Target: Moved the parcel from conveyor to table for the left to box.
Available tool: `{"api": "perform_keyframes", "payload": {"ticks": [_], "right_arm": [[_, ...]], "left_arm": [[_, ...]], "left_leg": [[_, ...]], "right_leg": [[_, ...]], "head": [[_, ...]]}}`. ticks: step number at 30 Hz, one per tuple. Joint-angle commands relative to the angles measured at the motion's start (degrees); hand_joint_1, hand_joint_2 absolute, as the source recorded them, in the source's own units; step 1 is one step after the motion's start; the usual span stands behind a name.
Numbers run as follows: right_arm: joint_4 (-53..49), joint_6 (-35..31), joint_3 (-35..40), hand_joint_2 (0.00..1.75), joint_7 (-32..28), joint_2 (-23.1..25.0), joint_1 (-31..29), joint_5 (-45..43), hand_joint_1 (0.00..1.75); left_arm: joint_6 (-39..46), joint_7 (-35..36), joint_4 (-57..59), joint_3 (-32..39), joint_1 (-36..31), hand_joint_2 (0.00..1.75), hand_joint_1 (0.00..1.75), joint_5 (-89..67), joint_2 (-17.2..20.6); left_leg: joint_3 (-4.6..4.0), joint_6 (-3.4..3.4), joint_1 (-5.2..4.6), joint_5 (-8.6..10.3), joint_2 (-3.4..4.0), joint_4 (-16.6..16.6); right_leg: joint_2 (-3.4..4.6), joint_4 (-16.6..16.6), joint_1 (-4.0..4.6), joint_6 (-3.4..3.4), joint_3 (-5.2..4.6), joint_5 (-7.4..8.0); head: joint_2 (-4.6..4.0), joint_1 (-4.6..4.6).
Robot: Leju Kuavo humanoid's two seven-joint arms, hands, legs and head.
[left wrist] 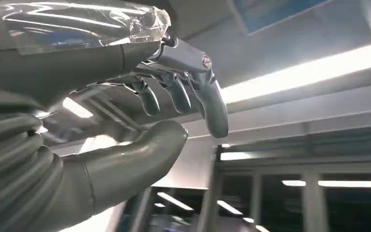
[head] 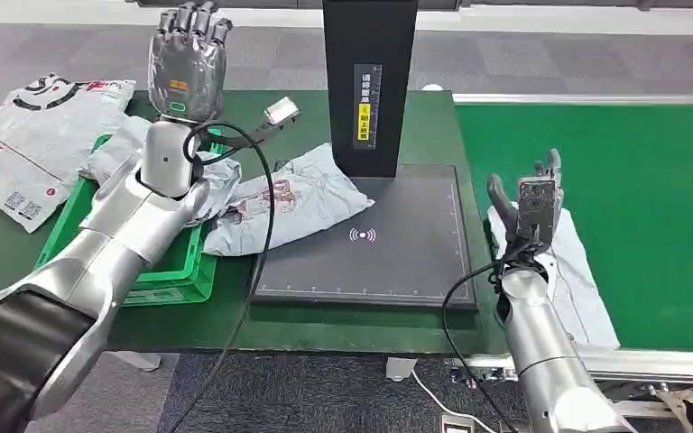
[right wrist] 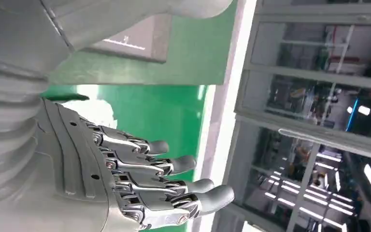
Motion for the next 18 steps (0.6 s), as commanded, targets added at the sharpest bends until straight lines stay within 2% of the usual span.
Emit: {"api": "perform_keyframes", "payload": {"ticks": [1, 2, 4, 5, 7, 8, 9, 10, 11, 13, 18], "right_arm": [[-4.8, 0.6, -0.6, 1.75, 2.0, -4.1, 4.6, -1.0, 0.00], [-4.6, 1.0, -0.5, 1.75, 2.3, -4.4, 4.2, -1.1, 0.00], [-4.1, 1.8, -0.1, 1.75, 3.1, -4.7, 3.5, -1.2, 0.00], [-3.9, 2.0, 0.3, 1.75, 3.3, -4.9, 3.6, -1.2, 0.00], [-5.0, 2.0, 0.2, 1.75, 3.1, -5.4, 5.1, -1.4, 0.00], [-6.8, 2.1, 0.1, 1.75, 2.8, -5.9, 7.1, -1.7, 0.00], [-7.3, 2.1, 0.0, 1.75, 2.8, -6.0, 7.7, -1.8, 0.00], [-8.3, 2.2, -0.4, 1.75, 2.9, -6.4, 8.6, -2.1, 0.00], [-8.4, 2.1, -0.5, 1.75, 2.9, -6.5, 8.6, -2.2, 0.00], [-8.4, 2.2, -0.6, 1.75, 2.9, -6.6, 8.4, -2.2, 0.00], [-8.2, 2.2, -0.6, 1.75, 3.2, -6.4, 8.0, -2.2, 0.00]], "left_arm": [[-0.1, 2.2, 14.7, 2.5, -7.5, 1.75, 1.75, 0.4, 5.4], [-0.1, 2.7, 13.8, 2.5, -7.2, 1.75, 1.75, -1.3, 6.6], [-0.6, 4.2, 18.9, 1.8, -8.9, 1.75, 1.75, -1.9, 8.5], [-4.9, 6.6, 21.9, 0.5, -10.4, 1.75, 1.75, -1.8, 10.0], [-6.5, 3.8, 21.8, 4.0, -9.5, 1.75, 1.75, 1.2, 10.8], [-7.8, 1.2, 21.8, 7.9, -7.9, 1.75, 1.75, 5.0, 10.1], [-6.9, 0.3, 21.5, 8.8, -7.1, 1.75, 0.00, 5.8, 9.8], [-7.6, -9.7, 20.7, 16.7, -4.2, 1.75, 0.00, 15.3, 6.5], [-7.9, -12.7, 20.4, 19.1, -2.8, 1.75, 0.00, 18.4, 4.5], [-6.6, -11.2, 20.4, 18.7, -1.9, 1.75, 0.00, 17.7, 3.0], [-7.3, -11.2, 20.5, 18.8, -2.7, 1.75, 0.00, 17.6, 3.3]], "left_leg": [[0.13, -0.02, 0.05, -0.05, 0.01, 0.0], [0.11, -0.02, 0.00, -0.04, 0.08, 0.0], [0.20, -0.03, 0.04, -0.08, 0.17, -0.1], [0.12, -0.04, 0.03, -0.09, 0.24, 0.0], [0.12, -0.03, 0.02, -0.11, 0.31, 0.0], [0.20, -0.03, 0.06, -0.10, 0.25, 0.0], [0.25, -0.04, 0.03, -0.07, 0.30, -0.1], [0.20, -0.08, 0.01, -0.03, 0.24, -0.1], [0.26, -0.10, -0.01, -0.03, 0.18, -0.2], [0.28, -0.07, -0.02, 0.02, -0.11, -0.2], [0.06, -0.03, 0.04, -0.04, -0.16, 0.0]], "right_leg": [[0.10, 0.0, 0.04, -0.04, 0.12, -0.03], [0.19, 0.0, 0.00, -0.03, 0.06, -0.02], [0.30, -0.1, 0.06, -0.04, 0.13, -0.02], [0.35, 0.0, 0.06, -0.04, 0.01, -0.02], [0.46, 0.1, 0.07, -0.03, 0.00, -0.01], [0.41, 0.0, 0.12, -0.03, 0.11, -0.01], [0.45, -0.1, 0.10, -0.03, 0.10, 0.00], [0.33, 0.0, 0.08, -0.03, 0.08, -0.01], [0.26, -0.1, 0.06, -0.03, 0.12, -0.04], [0.03, -0.1, 0.06, 0.00, 0.22, -0.07], [-0.05, 0.0, 0.09, -0.03, 0.12, -0.07]], "head": [[0.02, -0.02], [0.00, -0.02], [0.02, -0.02], [0.02, 0.00], [0.02, -0.02], [0.00, -0.02], [0.00, -0.02], [0.00, -0.02], [0.00, -0.02], [0.00, -0.02], [0.02, -0.02]]}}
